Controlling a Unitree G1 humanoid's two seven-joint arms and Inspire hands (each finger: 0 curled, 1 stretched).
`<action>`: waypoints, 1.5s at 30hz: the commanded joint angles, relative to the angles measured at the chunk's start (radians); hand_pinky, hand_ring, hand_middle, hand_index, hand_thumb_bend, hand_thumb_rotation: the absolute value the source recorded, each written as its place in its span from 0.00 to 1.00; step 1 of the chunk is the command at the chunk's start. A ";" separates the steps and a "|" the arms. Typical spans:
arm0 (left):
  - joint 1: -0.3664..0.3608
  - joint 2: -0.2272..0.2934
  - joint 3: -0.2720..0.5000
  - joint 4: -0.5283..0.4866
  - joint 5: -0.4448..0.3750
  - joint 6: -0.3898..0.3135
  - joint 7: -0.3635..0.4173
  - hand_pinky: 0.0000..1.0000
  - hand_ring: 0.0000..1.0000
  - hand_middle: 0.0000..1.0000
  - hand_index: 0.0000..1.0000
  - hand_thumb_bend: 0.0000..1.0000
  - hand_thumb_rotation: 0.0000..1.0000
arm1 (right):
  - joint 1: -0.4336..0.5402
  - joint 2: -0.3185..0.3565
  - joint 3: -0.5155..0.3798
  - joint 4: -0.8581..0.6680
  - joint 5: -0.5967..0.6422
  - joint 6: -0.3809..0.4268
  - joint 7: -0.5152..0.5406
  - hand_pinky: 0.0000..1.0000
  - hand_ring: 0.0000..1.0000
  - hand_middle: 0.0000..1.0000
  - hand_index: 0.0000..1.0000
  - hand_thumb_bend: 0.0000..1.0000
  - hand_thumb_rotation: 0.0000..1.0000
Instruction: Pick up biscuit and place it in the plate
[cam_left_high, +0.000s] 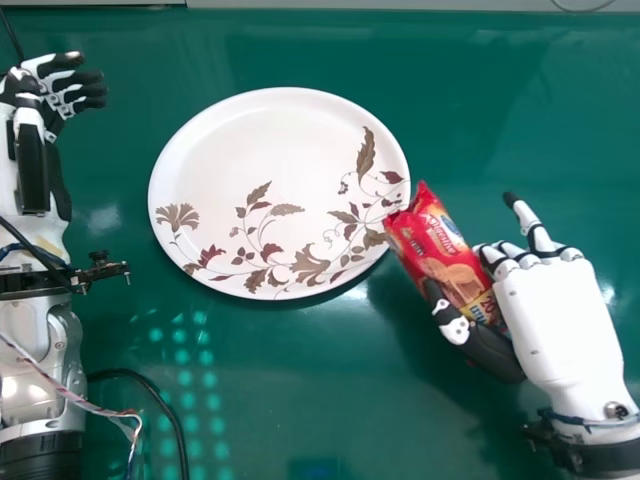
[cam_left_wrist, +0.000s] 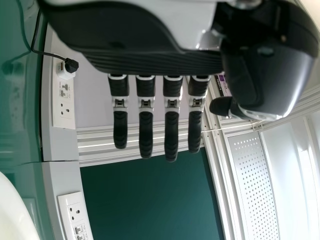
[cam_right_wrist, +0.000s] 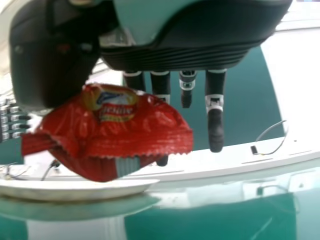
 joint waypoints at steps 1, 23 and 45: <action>0.016 0.005 0.007 -0.004 0.000 -0.005 0.003 0.61 0.61 0.63 0.68 0.09 0.15 | -0.022 -0.010 -0.018 -0.034 0.022 0.005 0.010 0.41 0.45 0.48 0.49 0.50 0.00; 0.028 -0.002 -0.004 -0.027 0.035 0.003 0.016 0.64 0.63 0.63 0.68 0.10 0.26 | -0.624 -0.155 0.101 0.162 0.111 -0.040 0.169 0.42 0.45 0.47 0.48 0.50 0.00; 0.040 -0.011 -0.020 -0.057 0.037 0.037 0.006 0.66 0.65 0.65 0.69 0.10 0.27 | -1.194 -0.022 0.485 0.876 0.061 -0.064 0.055 0.39 0.41 0.42 0.51 0.50 0.00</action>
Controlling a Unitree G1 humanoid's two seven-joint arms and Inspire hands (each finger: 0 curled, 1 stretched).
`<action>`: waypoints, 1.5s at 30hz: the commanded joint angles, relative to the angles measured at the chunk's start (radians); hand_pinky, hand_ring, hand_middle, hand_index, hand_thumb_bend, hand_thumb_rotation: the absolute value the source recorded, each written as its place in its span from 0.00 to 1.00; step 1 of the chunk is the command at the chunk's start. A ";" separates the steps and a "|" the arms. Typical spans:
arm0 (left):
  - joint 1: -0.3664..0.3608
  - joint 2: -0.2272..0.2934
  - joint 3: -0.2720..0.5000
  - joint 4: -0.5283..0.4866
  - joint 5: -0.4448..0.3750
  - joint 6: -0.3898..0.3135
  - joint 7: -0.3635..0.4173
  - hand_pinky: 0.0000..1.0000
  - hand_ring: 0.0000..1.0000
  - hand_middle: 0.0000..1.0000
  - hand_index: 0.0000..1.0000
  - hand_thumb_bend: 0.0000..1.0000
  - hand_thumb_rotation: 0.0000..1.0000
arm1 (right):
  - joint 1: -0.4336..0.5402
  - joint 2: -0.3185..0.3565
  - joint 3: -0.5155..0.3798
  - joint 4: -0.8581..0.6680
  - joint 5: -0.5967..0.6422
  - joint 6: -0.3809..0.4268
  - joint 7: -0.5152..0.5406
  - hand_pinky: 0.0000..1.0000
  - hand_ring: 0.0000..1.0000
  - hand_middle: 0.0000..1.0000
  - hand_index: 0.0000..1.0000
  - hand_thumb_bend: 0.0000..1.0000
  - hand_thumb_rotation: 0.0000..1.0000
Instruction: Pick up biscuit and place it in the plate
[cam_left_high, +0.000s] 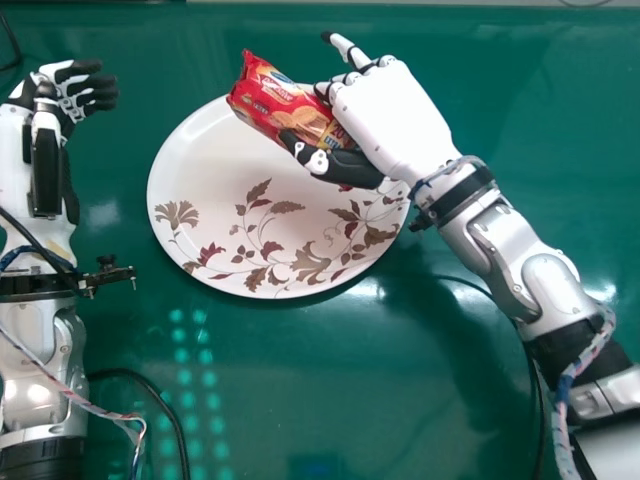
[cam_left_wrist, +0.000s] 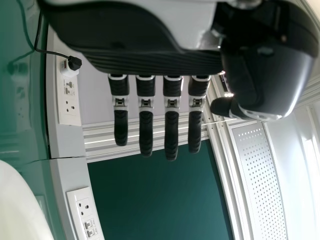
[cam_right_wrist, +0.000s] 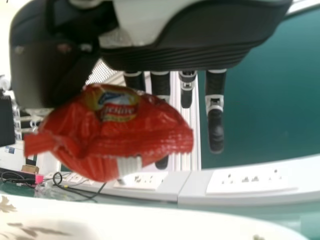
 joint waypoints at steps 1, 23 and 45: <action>0.015 -0.004 -0.005 -0.013 0.001 0.002 0.005 0.66 0.65 0.65 0.69 0.10 0.25 | -0.057 0.032 0.033 0.077 0.020 0.001 -0.020 0.40 0.41 0.42 0.51 0.50 0.00; -0.010 -0.012 -0.015 0.017 0.014 -0.014 0.020 0.64 0.63 0.64 0.68 0.10 0.30 | -0.180 0.023 0.186 0.293 0.073 0.052 0.039 0.45 0.52 0.56 0.53 0.74 0.34; -0.039 -0.019 -0.015 0.070 0.043 -0.053 0.044 0.58 0.60 0.62 0.66 0.13 0.35 | -0.082 -0.057 0.071 -0.058 0.147 0.232 0.265 0.66 0.79 0.85 0.88 1.00 0.73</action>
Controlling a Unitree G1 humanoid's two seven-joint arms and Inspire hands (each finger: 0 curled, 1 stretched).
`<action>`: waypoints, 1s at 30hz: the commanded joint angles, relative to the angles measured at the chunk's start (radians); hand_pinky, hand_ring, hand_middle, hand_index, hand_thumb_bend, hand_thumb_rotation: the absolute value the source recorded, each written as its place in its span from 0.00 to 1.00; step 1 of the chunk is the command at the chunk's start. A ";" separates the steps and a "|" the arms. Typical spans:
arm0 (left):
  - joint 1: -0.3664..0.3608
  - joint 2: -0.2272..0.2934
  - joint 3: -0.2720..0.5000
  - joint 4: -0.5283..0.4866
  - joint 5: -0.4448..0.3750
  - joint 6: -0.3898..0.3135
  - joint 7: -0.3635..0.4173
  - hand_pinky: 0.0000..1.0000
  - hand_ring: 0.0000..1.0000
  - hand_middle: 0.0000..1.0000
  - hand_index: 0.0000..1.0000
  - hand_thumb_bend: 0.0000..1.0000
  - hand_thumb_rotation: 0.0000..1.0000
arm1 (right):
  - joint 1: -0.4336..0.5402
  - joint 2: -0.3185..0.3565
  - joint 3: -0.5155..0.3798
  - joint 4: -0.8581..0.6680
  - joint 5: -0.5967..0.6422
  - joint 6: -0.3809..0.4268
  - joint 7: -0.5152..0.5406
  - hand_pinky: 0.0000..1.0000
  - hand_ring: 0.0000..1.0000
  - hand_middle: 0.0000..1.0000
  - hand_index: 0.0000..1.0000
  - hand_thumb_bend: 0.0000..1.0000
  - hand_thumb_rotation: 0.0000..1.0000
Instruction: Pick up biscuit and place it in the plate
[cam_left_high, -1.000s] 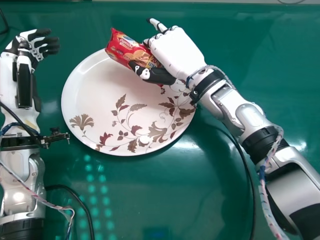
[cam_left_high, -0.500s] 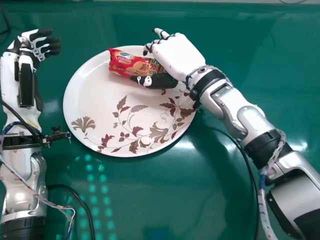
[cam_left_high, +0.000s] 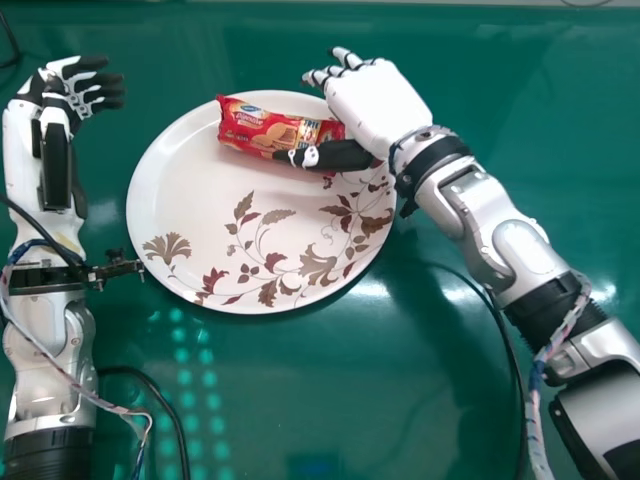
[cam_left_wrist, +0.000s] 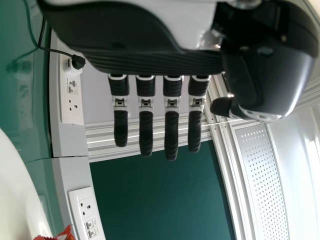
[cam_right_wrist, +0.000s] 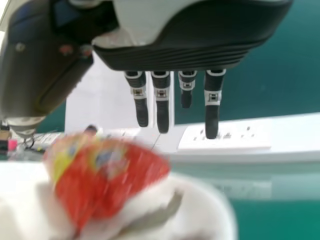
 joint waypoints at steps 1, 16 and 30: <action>0.007 -0.008 -0.009 0.006 0.012 -0.014 0.013 0.57 0.59 0.62 0.66 0.13 0.35 | 0.039 -0.027 -0.046 -0.068 0.040 0.002 0.023 0.66 0.78 0.84 0.88 1.00 0.72; 0.028 -0.026 -0.031 0.011 0.051 -0.025 0.046 0.57 0.60 0.62 0.68 0.11 0.23 | 0.342 -0.048 -0.448 -0.538 0.322 0.180 0.148 0.54 0.66 0.73 0.73 0.89 0.56; 0.024 -0.067 -0.050 0.076 0.052 -0.103 0.071 0.51 0.56 0.58 0.63 0.11 0.22 | 0.614 0.162 -0.641 -0.727 0.633 0.220 0.059 0.52 0.65 0.69 0.67 0.55 0.09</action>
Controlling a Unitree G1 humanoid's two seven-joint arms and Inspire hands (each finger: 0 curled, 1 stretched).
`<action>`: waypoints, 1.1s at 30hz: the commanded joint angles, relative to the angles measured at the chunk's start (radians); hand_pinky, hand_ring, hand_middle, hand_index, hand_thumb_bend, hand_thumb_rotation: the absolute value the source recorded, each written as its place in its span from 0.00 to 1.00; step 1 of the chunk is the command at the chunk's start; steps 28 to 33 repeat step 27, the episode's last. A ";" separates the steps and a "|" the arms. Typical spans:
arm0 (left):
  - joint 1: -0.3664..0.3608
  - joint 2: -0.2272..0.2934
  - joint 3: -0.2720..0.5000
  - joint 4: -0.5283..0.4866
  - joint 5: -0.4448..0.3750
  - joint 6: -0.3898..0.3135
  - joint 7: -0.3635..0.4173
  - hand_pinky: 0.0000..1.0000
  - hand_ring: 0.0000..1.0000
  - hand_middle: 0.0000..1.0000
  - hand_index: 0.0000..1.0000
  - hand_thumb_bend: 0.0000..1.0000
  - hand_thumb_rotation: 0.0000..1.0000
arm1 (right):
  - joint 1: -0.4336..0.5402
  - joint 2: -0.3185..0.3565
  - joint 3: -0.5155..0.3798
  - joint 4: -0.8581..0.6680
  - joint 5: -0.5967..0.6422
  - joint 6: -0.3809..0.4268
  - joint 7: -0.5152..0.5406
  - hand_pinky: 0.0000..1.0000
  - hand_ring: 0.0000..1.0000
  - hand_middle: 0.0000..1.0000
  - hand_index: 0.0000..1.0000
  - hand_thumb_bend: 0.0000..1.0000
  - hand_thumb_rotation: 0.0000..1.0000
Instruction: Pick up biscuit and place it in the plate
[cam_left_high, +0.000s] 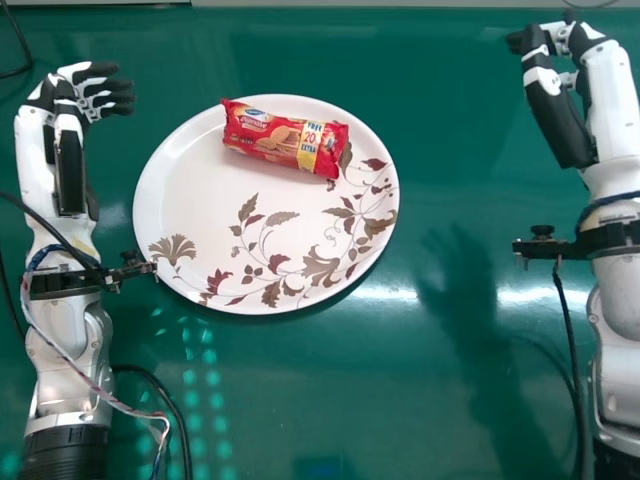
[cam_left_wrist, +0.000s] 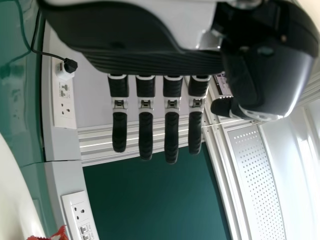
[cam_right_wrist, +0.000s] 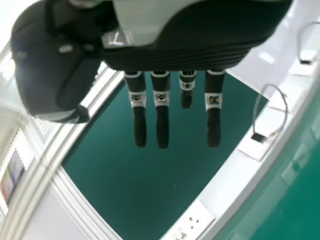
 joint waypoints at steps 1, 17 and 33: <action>0.031 -0.030 -0.021 0.022 0.001 -0.016 0.010 0.51 0.55 0.58 0.63 0.10 0.22 | 0.038 0.034 -0.012 -0.033 0.038 -0.007 -0.021 0.53 0.65 0.69 0.67 0.54 0.08; 0.026 -0.011 -0.009 -0.004 -0.045 0.001 -0.035 0.45 0.52 0.56 0.59 0.10 0.24 | 0.068 0.112 0.040 -0.033 0.048 -0.056 -0.116 0.50 0.60 0.63 0.63 0.32 0.01; 0.002 0.004 -0.007 0.031 -0.042 -0.034 -0.041 0.43 0.52 0.56 0.59 0.08 0.16 | 0.058 0.134 0.041 -0.019 0.100 -0.090 -0.123 0.52 0.63 0.66 0.65 0.29 0.00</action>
